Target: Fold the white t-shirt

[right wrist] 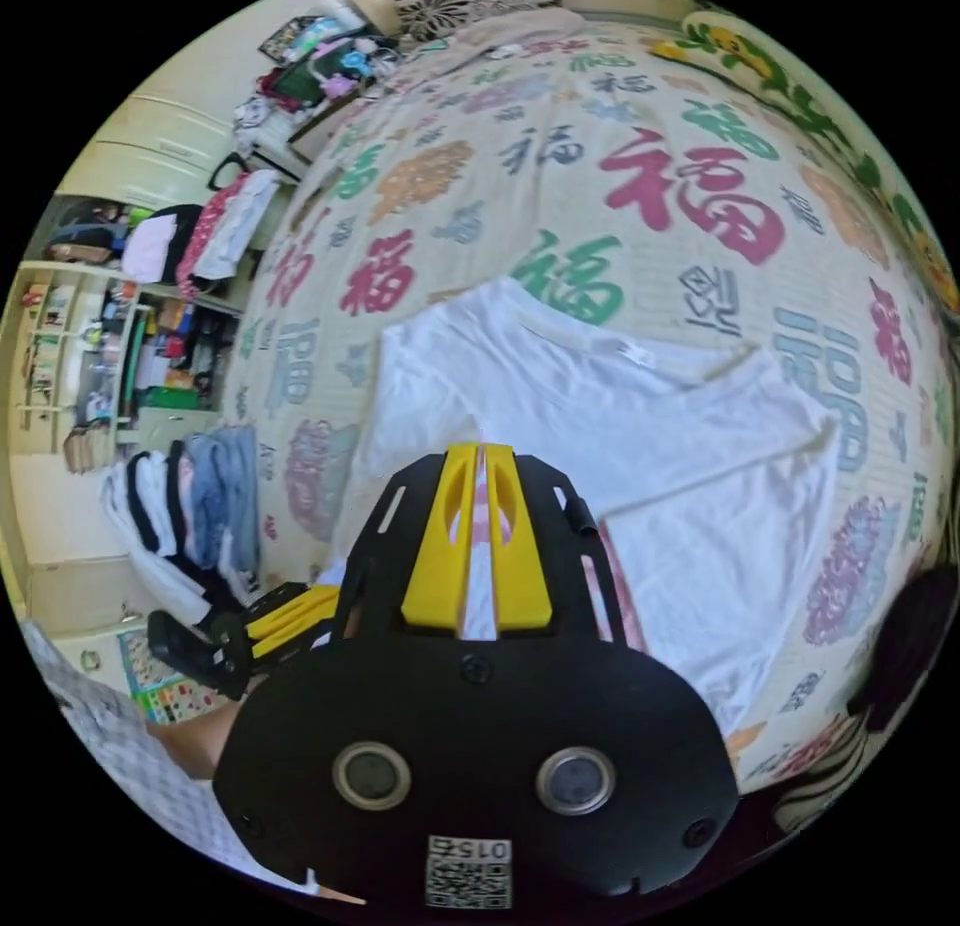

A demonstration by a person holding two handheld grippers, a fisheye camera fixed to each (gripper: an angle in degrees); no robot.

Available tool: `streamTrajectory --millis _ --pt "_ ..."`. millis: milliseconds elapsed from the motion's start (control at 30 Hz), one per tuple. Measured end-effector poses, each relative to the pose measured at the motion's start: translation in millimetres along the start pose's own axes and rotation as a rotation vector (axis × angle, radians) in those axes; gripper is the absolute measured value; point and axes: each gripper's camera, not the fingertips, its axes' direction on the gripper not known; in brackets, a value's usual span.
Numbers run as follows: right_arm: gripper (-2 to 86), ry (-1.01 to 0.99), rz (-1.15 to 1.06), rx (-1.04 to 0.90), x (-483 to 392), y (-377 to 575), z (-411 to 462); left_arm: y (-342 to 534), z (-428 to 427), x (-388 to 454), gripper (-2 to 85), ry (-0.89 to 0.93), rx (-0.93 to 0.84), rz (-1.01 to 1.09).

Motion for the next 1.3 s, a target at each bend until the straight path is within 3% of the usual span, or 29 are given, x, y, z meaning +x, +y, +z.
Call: streamTrajectory --millis 100,200,267,400,467,533,733,800,867,1000,1167,1300 --pt "4.4 0.209 0.03 0.059 -4.0 -5.7 -12.1 -10.8 10.4 10.6 0.0 0.035 0.013 -0.011" --pt "4.7 0.123 -0.045 0.103 -21.5 -23.0 -17.8 -27.2 12.4 12.3 0.2 -0.015 0.052 -0.037" --pt "5.2 0.006 -0.142 0.015 -46.0 -52.4 -2.4 -39.5 26.4 3.7 0.2 -0.058 0.039 -0.105" --pt "2.8 -0.037 -0.318 -0.119 -94.5 -97.2 30.2 -51.3 66.2 -3.8 -0.1 -0.043 -0.061 -0.157" --pt "-0.2 0.091 -0.405 -0.275 -122.2 -117.0 59.5 -55.7 90.9 1.8 -0.4 -0.069 -0.128 -0.138" --pt "-0.7 0.22 -0.475 -0.302 -134.0 -122.9 69.5 -57.0 108.2 6.2 -0.6 -0.103 -0.2 -0.131" --pt "-1.0 0.165 -0.374 -0.142 -127.7 -126.1 14.5 -77.9 131.5 17.7 -0.8 -0.107 -0.226 -0.139" --pt "-1.0 0.062 -0.425 -0.201 -126.9 -118.6 -2.4 -89.1 129.0 21.3 -0.8 -0.069 -0.161 -0.136" --pt "-1.0 0.097 -0.451 -0.255 -122.8 -103.7 -13.6 -105.8 132.7 28.4 -0.6 0.012 -0.08 -0.114" --pt "-1.0 0.195 -0.398 -0.326 -104.7 -88.3 -12.1 -126.5 174.3 41.5 -0.2 0.064 -0.184 -0.057" --pt "-0.2 0.014 -0.297 -0.2 -84.2 -95.4 -60.9 -145.2 214.9 46.3 1.4 0.129 -0.295 -0.013" --pt "4.6 0.097 -0.295 -0.042 -55.6 -95.8 -125.6 -197.2 205.5 45.8 5.6 0.07 -0.151 0.144"
